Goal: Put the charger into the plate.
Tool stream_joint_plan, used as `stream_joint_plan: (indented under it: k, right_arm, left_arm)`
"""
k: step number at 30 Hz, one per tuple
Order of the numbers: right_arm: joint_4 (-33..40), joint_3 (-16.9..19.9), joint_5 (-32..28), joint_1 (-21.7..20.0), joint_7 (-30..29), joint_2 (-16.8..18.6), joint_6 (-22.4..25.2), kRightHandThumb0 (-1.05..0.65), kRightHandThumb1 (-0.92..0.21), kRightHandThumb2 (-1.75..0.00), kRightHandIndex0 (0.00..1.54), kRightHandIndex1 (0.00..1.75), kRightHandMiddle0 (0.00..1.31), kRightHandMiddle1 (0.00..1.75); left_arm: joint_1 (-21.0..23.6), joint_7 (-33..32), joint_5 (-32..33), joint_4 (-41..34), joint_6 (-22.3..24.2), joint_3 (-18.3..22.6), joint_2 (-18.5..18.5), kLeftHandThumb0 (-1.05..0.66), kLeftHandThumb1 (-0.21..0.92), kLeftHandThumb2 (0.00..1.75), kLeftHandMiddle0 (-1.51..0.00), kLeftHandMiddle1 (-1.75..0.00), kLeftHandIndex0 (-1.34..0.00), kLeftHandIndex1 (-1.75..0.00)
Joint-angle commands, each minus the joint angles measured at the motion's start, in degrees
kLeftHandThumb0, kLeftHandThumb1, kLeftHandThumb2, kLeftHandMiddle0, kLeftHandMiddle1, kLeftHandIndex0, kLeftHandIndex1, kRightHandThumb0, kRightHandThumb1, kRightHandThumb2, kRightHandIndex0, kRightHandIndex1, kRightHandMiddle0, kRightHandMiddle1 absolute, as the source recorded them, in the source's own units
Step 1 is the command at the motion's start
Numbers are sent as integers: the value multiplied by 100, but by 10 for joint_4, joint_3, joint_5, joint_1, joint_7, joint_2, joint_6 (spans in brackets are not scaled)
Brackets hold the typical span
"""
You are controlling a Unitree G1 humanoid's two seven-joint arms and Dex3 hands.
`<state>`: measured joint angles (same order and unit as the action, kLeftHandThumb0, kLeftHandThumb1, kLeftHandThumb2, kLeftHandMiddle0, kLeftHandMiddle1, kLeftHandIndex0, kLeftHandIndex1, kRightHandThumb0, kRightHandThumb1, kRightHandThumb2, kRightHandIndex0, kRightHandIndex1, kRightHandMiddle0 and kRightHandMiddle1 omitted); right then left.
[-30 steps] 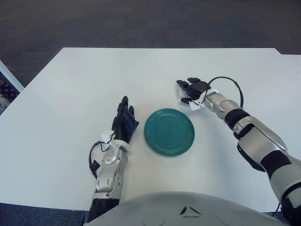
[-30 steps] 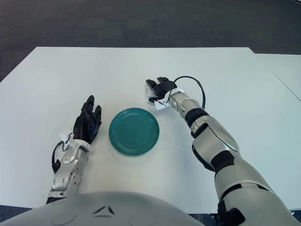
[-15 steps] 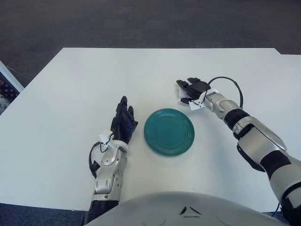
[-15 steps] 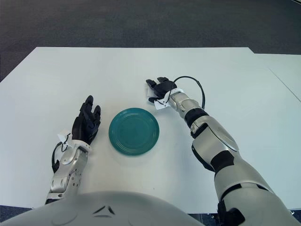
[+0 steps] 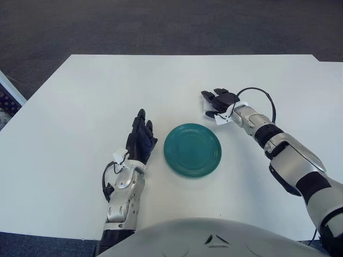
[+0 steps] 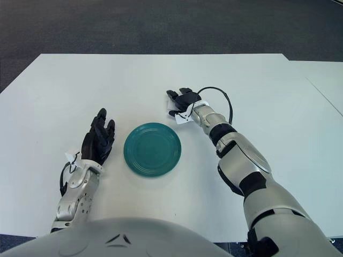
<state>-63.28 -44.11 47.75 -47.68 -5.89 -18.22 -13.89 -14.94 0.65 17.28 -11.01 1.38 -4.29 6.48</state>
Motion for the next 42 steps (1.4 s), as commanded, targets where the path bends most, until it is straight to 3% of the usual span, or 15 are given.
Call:
stream_joint_plan:
  k: [1, 19, 23, 25, 26, 30, 32, 36, 42]
  right_arm:
    - [-26, -14, 5, 74, 32, 13, 3, -105, -92, -84, 6, 2, 3, 8]
    - [-23, 2, -5, 88, -1, 23, -10, -105, -92, -81, 12, 2, 6, 15]
    - [-27, 2, -4, 89, -19, 26, -14, -105, -92, -81, 22, 1, 3, 29]
    - [-28, 4, -5, 91, -36, 26, -19, -105, -92, -79, 34, 6, 2, 43]
    - [-29, 5, -6, 91, -43, 27, -21, -105, -92, -78, 31, 31, 2, 63]
    - [-33, 11, -9, 94, -64, 28, -23, -105, -92, -74, 13, 116, 0, 114]
    - [-34, 12, -8, 94, -75, 28, -23, -105, -92, -72, 8, 139, 0, 129]
    - [-36, 11, -3, 96, -99, 30, -19, -103, -92, -65, 3, 165, 0, 148]
    - [-40, 6, 6, 96, -131, 32, -7, -95, -92, -51, 7, 174, 0, 162]
  left_arm:
    - [-8, 0, 2, -8, 3, 2, 10, -105, 92, 97, 0, 0, 0, 0]
    - [-17, -1, -20, -14, 1, 6, -1, -105, 92, 97, 0, 0, 0, 0]
    - [-17, 5, -16, -10, -10, 12, 2, -105, 92, 98, 0, 0, 0, 0]
    - [-17, 6, -15, -11, -13, 14, 4, -105, 92, 98, 0, 0, 0, 0]
    - [-17, 6, -15, -11, -13, 14, 4, -105, 92, 98, 0, 0, 0, 0]
    - [-17, 4, -22, -11, -12, 14, 4, -105, 92, 99, 0, 0, 0, 0]
    - [-17, 4, -24, -12, -13, 14, 3, -105, 92, 99, 0, 0, 0, 0]
    - [-16, 5, -27, -10, -14, 14, 2, -105, 92, 100, 0, 0, 0, 0]
    - [-12, -3, -13, -2, -31, 20, 21, -105, 92, 101, 0, 0, 0, 0]
